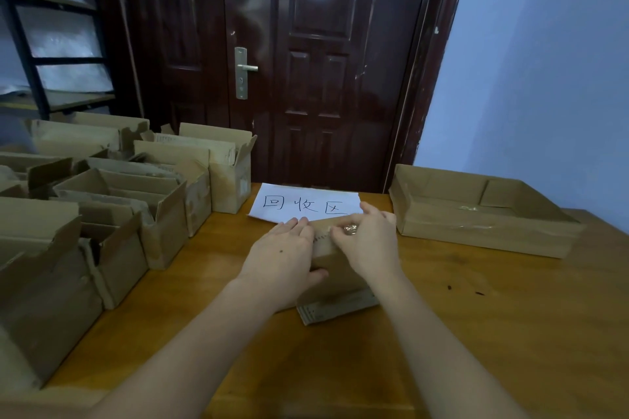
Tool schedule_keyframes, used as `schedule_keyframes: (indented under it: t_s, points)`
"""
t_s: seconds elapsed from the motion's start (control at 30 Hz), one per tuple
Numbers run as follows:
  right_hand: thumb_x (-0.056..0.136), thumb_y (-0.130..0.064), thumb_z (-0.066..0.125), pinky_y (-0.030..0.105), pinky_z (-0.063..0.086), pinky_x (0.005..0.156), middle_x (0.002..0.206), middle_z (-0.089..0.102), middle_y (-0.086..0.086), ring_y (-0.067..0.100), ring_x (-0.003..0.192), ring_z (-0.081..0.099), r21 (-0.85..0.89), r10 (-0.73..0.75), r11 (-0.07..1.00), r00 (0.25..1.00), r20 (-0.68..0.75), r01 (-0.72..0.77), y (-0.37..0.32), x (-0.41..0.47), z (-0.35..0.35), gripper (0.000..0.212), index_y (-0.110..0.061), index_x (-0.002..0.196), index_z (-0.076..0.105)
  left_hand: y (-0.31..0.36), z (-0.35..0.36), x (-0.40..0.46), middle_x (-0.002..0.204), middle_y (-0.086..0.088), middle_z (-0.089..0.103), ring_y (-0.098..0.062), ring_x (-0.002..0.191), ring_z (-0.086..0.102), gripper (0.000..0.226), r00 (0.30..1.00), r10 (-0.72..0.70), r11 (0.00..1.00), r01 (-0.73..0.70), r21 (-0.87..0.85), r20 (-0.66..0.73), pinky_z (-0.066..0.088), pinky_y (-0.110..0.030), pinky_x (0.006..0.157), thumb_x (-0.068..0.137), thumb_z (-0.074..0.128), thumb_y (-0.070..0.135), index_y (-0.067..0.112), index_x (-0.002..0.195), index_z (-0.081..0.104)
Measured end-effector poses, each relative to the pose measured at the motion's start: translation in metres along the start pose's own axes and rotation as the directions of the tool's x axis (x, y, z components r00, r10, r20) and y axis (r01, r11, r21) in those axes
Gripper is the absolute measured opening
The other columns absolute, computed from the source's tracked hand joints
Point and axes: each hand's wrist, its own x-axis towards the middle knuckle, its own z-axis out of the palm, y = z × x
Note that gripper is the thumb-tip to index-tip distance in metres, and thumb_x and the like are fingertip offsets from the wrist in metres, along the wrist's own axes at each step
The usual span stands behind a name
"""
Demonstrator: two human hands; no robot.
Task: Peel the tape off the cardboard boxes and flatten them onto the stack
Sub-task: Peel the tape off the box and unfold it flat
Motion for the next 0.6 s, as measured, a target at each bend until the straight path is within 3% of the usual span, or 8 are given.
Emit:
schedule_keyframes:
  t_s: [0.07, 0.17, 0.23, 0.33, 0.43, 0.57, 0.6]
  points:
    - [0.095, -0.042, 0.065, 0.040, 0.039, 0.103, 0.142, 0.058, -0.006, 0.022, 0.133, 0.040, -0.112, -0.005, 0.994, 1.000, 0.000, 0.005, -0.002, -0.001, 0.001, 0.020, -0.033, 0.108, 0.077, 0.000, 0.001, 0.000, 0.168, 0.002, 0.029, -0.018, 0.155, 0.025, 0.085, 1.000, -0.003, 1.000, 0.003, -0.002, -0.001, 0.023, -0.037, 0.123, 0.089, 0.064, 0.068, 0.026, 0.156, 0.034]
    - [0.099, -0.035, 0.061, 0.037, 0.051, 0.083, 0.103, 0.068, -0.006, 0.018, 0.102, 0.057, -0.169, -0.044, 0.985, 0.998, -0.043, 0.036, 0.000, 0.003, -0.004, 0.014, -0.025, 0.105, 0.069, 0.000, 0.001, -0.001, 0.167, 0.002, 0.030, -0.018, 0.154, 0.027, 0.085, 1.000, -0.007, 1.000, 0.007, -0.010, -0.011, 0.025, -0.037, 0.122, 0.088, 0.064, 0.069, 0.027, 0.156, 0.034]
    - [0.101, -0.027, 0.059, 0.035, 0.055, 0.075, 0.093, 0.063, -0.005, 0.015, 0.088, 0.058, -0.187, -0.071, 0.981, 0.994, -0.080, 0.055, 0.006, 0.007, -0.011, 0.006, -0.022, 0.101, 0.062, 0.000, 0.000, -0.002, 0.167, 0.003, 0.030, -0.018, 0.154, 0.027, 0.085, 1.000, -0.006, 1.000, 0.006, -0.015, -0.009, 0.024, -0.037, 0.122, 0.088, 0.064, 0.069, 0.027, 0.156, 0.034]
    - [0.100, -0.025, 0.061, 0.035, 0.055, 0.077, 0.091, 0.062, -0.007, 0.014, 0.088, 0.057, -0.138, -0.162, 0.979, 0.985, -0.065, 0.152, 0.014, 0.007, -0.015, 0.005, -0.021, 0.099, 0.065, 0.002, 0.001, -0.003, 0.168, 0.002, 0.029, -0.018, 0.154, 0.026, 0.085, 1.000, -0.009, 1.000, 0.009, -0.007, -0.011, 0.023, -0.037, 0.123, 0.090, 0.063, 0.068, 0.027, 0.157, 0.032]
    - [0.102, -0.034, 0.057, 0.037, 0.049, 0.084, 0.096, 0.066, -0.005, 0.017, 0.098, 0.053, -0.079, -0.213, 0.973, 0.975, 0.057, 0.217, 0.018, 0.004, -0.015, 0.022, -0.020, 0.101, 0.074, 0.005, 0.000, -0.002, 0.168, 0.001, 0.028, -0.019, 0.155, 0.025, 0.084, 1.000, -0.014, 1.000, 0.014, 0.004, -0.005, 0.022, -0.037, 0.124, 0.091, 0.062, 0.066, 0.025, 0.158, 0.031]
    - [0.096, -0.031, 0.068, 0.024, 0.046, 0.083, 0.108, 0.071, -0.006, 0.013, 0.104, 0.061, 0.237, -0.058, 0.971, 0.996, 0.060, 0.043, 0.022, 0.009, -0.019, 0.020, -0.020, 0.113, 0.073, 0.006, -0.002, -0.002, 0.169, 0.002, 0.025, -0.018, 0.156, 0.022, 0.087, 1.000, -0.027, 1.000, 0.027, 0.015, 0.015, 0.021, -0.037, 0.124, 0.092, 0.062, 0.065, 0.026, 0.160, 0.027]
    - [0.093, -0.034, 0.072, 0.023, 0.044, 0.087, 0.115, 0.067, -0.007, 0.014, 0.110, 0.058, 0.235, -0.029, 0.972, 0.997, 0.065, 0.013, 0.023, 0.009, -0.019, 0.027, -0.022, 0.117, 0.072, 0.006, -0.002, -0.002, 0.170, 0.002, 0.025, -0.018, 0.156, 0.021, 0.087, 0.999, -0.027, 1.000, 0.027, 0.016, 0.020, 0.020, -0.037, 0.124, 0.092, 0.061, 0.066, 0.026, 0.160, 0.026]
